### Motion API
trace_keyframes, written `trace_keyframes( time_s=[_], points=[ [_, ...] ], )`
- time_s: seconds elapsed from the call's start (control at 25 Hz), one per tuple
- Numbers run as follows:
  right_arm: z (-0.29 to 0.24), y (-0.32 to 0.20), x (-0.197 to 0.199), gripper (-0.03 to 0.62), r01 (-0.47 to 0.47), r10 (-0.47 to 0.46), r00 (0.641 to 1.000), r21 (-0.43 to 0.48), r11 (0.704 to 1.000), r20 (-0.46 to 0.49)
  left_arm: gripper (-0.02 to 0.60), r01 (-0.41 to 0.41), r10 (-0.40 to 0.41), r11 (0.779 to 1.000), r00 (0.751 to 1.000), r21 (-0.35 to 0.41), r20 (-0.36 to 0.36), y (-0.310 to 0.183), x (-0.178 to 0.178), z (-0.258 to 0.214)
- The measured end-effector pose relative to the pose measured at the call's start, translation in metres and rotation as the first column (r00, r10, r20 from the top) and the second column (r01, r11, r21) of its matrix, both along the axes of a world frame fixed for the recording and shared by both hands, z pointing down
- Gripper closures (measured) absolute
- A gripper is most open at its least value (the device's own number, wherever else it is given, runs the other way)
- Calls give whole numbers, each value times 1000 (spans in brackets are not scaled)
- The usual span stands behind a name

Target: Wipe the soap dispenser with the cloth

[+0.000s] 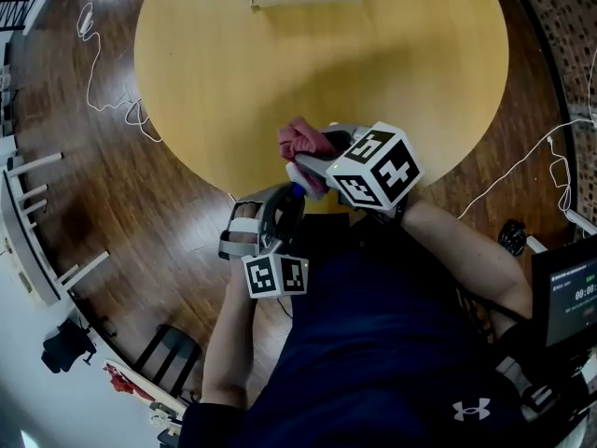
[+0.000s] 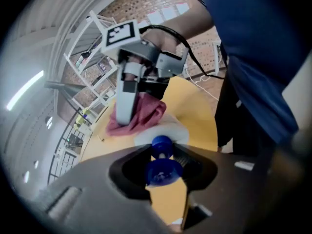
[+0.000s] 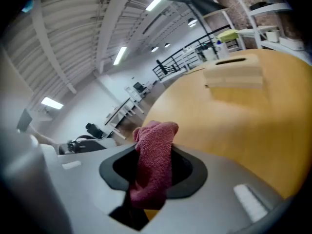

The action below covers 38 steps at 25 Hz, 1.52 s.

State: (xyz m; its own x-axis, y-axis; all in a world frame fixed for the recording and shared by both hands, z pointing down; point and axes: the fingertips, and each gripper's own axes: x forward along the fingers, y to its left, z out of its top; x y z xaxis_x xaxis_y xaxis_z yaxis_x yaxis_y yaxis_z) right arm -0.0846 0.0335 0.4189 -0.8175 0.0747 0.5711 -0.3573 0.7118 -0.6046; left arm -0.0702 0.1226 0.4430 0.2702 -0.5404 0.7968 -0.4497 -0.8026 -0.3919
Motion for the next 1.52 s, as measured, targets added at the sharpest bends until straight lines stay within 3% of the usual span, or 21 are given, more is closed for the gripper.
trace_keyframes(
  time_s=[0.08,0.16,0.36,0.56,0.68,0.76,0.84,0.92,1.04,1.12,1.4,1.52],
  points=[
    [-15,21,-21,461,99,-100,995,35,994,28,443,-36,35,999,999,11,41,-2,2,-3],
    [-11,25,-23,462,124,-125,992,63,990,16,443,-48,47,999,997,12,57,-3,2,-5],
    [32,-8,22,462,-18,18,997,4,1000,-71,443,-34,35,999,999,-8,37,3,4,-4],
    [83,-48,80,462,-173,166,966,-22,985,-200,443,-17,18,1000,999,-11,28,5,0,-4],
    [95,-53,95,461,-177,175,954,15,984,-242,443,-2,3,1000,1000,-21,16,5,0,-3],
    [90,-50,96,462,-170,176,959,45,984,-222,443,38,-39,998,999,-42,-24,4,0,-2],
    [80,-48,100,461,-185,193,963,62,981,-186,443,127,-139,986,983,-106,-116,2,0,0],
    [68,-43,105,461,-195,204,968,70,978,-150,443,254,-305,942,923,-221,-237,-2,-3,1],
    [44,-26,104,461,-164,171,982,80,983,-86,443,408,-539,828,769,-385,-343,-12,-15,-1],
    [23,-9,93,461,-115,118,993,105,988,-23,443,456,-629,766,680,-454,-378,-20,-19,-5],
    [-20,32,40,461,-3,-25,992,220,976,123,443,448,-825,562,367,-696,-429,-25,-17,-15],
    [-15,33,26,461,8,-44,988,235,972,150,443,418,-868,496,253,-761,-427,-22,-26,-9]
  ],
)
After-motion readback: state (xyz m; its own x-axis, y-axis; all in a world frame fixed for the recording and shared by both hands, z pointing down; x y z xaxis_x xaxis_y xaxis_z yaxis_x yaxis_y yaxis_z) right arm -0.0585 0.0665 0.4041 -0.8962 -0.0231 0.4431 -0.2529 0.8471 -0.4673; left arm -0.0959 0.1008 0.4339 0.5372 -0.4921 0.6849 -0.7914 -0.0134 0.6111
